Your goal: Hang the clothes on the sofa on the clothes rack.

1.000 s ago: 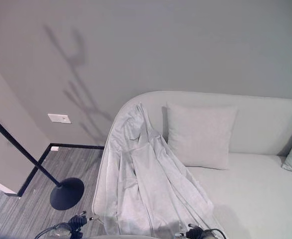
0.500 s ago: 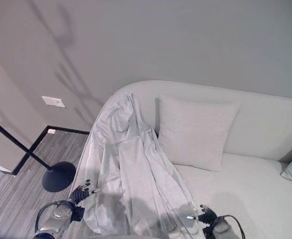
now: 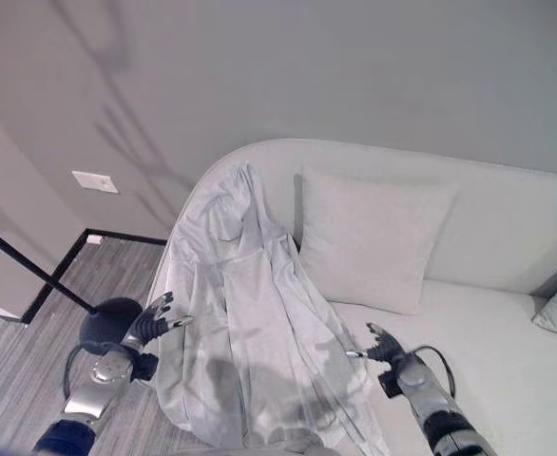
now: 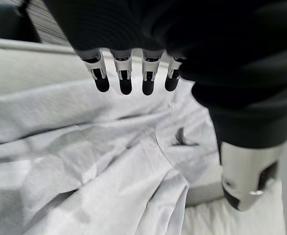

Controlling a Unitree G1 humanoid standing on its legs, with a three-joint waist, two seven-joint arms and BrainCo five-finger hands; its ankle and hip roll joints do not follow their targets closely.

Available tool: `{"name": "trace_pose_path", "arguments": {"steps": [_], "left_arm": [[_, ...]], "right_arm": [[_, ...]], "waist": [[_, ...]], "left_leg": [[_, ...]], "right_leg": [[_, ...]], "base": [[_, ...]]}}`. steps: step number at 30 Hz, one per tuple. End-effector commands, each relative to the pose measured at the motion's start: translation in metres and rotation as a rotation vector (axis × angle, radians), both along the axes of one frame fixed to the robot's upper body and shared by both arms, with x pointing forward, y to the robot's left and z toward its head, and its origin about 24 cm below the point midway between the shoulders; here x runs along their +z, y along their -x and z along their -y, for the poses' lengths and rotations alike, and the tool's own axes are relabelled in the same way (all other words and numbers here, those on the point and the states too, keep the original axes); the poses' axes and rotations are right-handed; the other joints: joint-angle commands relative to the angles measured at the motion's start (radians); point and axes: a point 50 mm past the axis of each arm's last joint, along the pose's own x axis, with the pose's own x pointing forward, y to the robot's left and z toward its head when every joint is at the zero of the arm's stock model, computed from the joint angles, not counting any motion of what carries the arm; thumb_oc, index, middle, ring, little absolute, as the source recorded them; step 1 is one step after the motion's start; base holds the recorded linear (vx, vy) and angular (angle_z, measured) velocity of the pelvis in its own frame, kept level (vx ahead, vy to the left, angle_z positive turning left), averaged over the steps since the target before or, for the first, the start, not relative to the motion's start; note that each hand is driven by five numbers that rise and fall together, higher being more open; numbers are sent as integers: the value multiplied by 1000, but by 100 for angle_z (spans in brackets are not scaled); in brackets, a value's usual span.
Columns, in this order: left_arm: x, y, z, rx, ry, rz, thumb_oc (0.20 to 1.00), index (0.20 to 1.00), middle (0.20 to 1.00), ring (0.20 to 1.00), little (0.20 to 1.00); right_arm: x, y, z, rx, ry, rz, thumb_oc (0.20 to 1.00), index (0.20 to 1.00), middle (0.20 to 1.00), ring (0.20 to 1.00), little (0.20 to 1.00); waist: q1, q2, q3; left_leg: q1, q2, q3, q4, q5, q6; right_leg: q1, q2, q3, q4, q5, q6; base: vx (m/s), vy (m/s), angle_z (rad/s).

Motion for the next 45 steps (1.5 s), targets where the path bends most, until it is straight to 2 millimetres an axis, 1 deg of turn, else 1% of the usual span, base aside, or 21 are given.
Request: {"name": "trace_pose_path", "arguments": {"steps": [1, 2, 8, 9, 10, 11, 12, 15, 16, 17, 18, 22, 24, 25, 28, 30, 32, 35, 38, 42, 45], "left_arm": [[33, -35, 16, -110, -92, 142, 1000, 1000, 1000, 1000, 1000], [33, -35, 16, -109, -92, 143, 1000, 1000, 1000, 1000, 1000], [42, -43, 23, -132, -101, 181, 1000, 1000, 1000, 1000, 1000], [42, -43, 23, -132, -101, 181, 1000, 1000, 1000, 1000, 1000], [45, -44, 24, -130, -96, 193, 1000, 1000, 1000, 1000, 1000], [52, -47, 24, -119, -96, 222, 1000, 1000, 1000, 1000, 1000], [52, -47, 24, -118, -95, 222, 1000, 1000, 1000, 1000, 1000], [66, -50, 20, -100, -100, 281, 1000, 1000, 1000, 1000, 1000], [66, -50, 20, -99, -100, 281, 1000, 1000, 1000, 1000, 1000], [88, -53, 15, -82, -107, 376, 1000, 1000, 1000, 1000, 1000], [89, -53, 15, -81, -107, 376, 1000, 1000, 1000, 1000, 1000], [115, -52, 9, -57, -100, 493, 1000, 1000, 1000, 1000, 1000], [123, -50, 6, -44, -108, 530, 1000, 1000, 1000, 1000, 1000], [134, -49, 2, -42, -142, 572, 1000, 1000, 1000, 1000, 1000], [141, -50, -2, -31, -171, 598, 1000, 1000, 1000, 1000, 1000], [156, -51, -6, -20, -207, 656, 1000, 1000, 1000, 1000, 1000], [156, -51, -6, -20, -207, 657, 1000, 1000, 1000, 1000, 1000], [155, -50, -7, -8, -196, 658, 1000, 1000, 1000, 1000, 1000], [152, -48, -10, -1, -203, 645, 1000, 1000, 1000, 1000, 1000], [146, -45, -14, 4, -213, 623, 1000, 1000, 1000, 1000, 1000], [143, -45, -14, 8, -211, 611, 1000, 1000, 1000, 1000, 1000]], "right_arm": [[57, -52, 6, 38, 94, 221, 1000, 1000, 1000, 1000, 1000], [58, -52, 6, 38, 94, 222, 1000, 1000, 1000, 1000, 1000], [102, -85, 1, 70, 149, 363, 1000, 1000, 1000, 1000, 1000], [102, -85, 1, 70, 149, 363, 1000, 1000, 1000, 1000, 1000], [108, -89, 0, 72, 157, 382, 1000, 1000, 1000, 1000, 1000], [126, -99, 0, 86, 197, 430, 1000, 1000, 1000, 1000, 1000], [126, -99, 0, 87, 197, 430, 1000, 1000, 1000, 1000, 1000], [142, -106, 2, 95, 230, 473, 1000, 1000, 1000, 1000, 1000], [142, -106, 2, 96, 231, 474, 1000, 1000, 1000, 1000, 1000], [161, -111, 5, 101, 258, 528, 1000, 1000, 1000, 1000, 1000], [161, -112, 4, 101, 259, 529, 1000, 1000, 1000, 1000, 1000], [179, -115, -3, 130, 253, 605, 1000, 1000, 1000, 1000, 1000], [185, -116, -6, 140, 250, 627, 1000, 1000, 1000, 1000, 1000], [190, -118, -8, 136, 242, 650, 1000, 1000, 1000, 1000, 1000], [197, -121, -9, 134, 240, 670, 1000, 1000, 1000, 1000, 1000], [217, -128, -15, 156, 270, 723, 1000, 1000, 1000, 1000, 1000], [218, -128, -16, 156, 270, 723, 1000, 1000, 1000, 1000, 1000], [227, -130, -28, 190, 258, 761, 1000, 1000, 1000, 1000, 1000], [235, -135, -33, 193, 261, 781, 1000, 1000, 1000, 1000, 1000], [240, -138, -39, 199, 263, 788, 1000, 1000, 1000, 1000, 1000], [241, -141, -39, 185, 270, 786, 1000, 1000, 1000, 1000, 1000]], "waist": [[24, 34, 77], [24, 34, 79], [41, 58, 170], [41, 59, 170], [42, 63, 180], [46, 76, 207], [45, 76, 207], [50, 90, 229], [50, 90, 229], [57, 104, 250], [56, 104, 251], [65, 115, 270], [70, 117, 276], [78, 122, 283], [84, 126, 291], [96, 130, 325], [95, 130, 327], [104, 132, 351], [117, 134, 368], [127, 134, 368], [131, 136, 368]], "left_leg": [[-55, 9, 80, 0, 37, 29], [-54, 9, 80, 0, 37, 29], [-79, 7, 69, 0, 46, 25], [-79, 7, 69, 0, 46, 25], [-84, 6, 67, 0, 46, 25], [-97, 5, 61, 0, 51, 23], [-97, 5, 61, 0, 51, 23], [-109, 6, 54, 0, 53, 21], [-109, 6, 54, 0, 54, 21], [-116, 7, 47, 0, 56, 19], [-116, 7, 47, 0, 56, 19], [-118, 12, 44, 0, 57, 17], [-117, 14, 44, 0, 58, 17], [-120, 15, 41, 0, 61, 16], [-127, 16, 38, 0, 64, 15], [-144, 17, 32, 0, 73, 12], [-143, 17, 32, 0, 73, 12], [-148, 18, 28, 0, 77, 12], [-156, 18, 23, 0, 82, 11], [-175, 18, 17, 0, 84, 12], [-189, 18, 15, 0, 87, 11]], "right_leg": [[19, -70, 3, 6, -65, 19], [19, -70, 3, 6, -65, 19], [0, -70, 12, 6, -60, 16], [0, -70, 12, 6, -60, 16], [-4, -71, 16, 6, -58, 16], [-15, -70, 24, 6, -53, 14], [-15, -70, 24, 6, -52, 14], [-18, -71, 28, 6, -51, 13], [-17, -71, 28, 6, -51, 13], [-18, -70, 32, 6, -46, 10], [-17, -70, 32, 6, -46, 10], [-16, -69, 36, 6, -44, 9], [-13, -69, 33, 6, -44, 8], [-16, -67, 30, 6, -48, 8], [-22, -65, 26, 6, -56, 8], [-35, -66, 23, 6, -56, 10], [-34, -66, 23, 6, -56, 10], [-33, -67, 23, 6, -54, 10], [-36, -66, 25, 6, -55, 10], [-50, -63, 27, 6, -53, 10], [-63, -64, 28, 6, -50, 10]], "base": [[-70, -34, 0], [-79, -40, 0], [-49, -36, 2], [0, 0, 0], [-43, -30, 4], [-43, -30, 6], [-40, -28, 4], [0, 0, 0], [-21, -31, 3], [0, 0, 0], [0, 0, 0], [-4, -20, 5], [-3, -32, 4], [0, 0, 0], [-15, -2, 0], [-66, -12, 0], [-16, -4, 0], [-18, -2, 6], [0, 6, 3], [8, 16, 3], [1, 14, 3]]}}
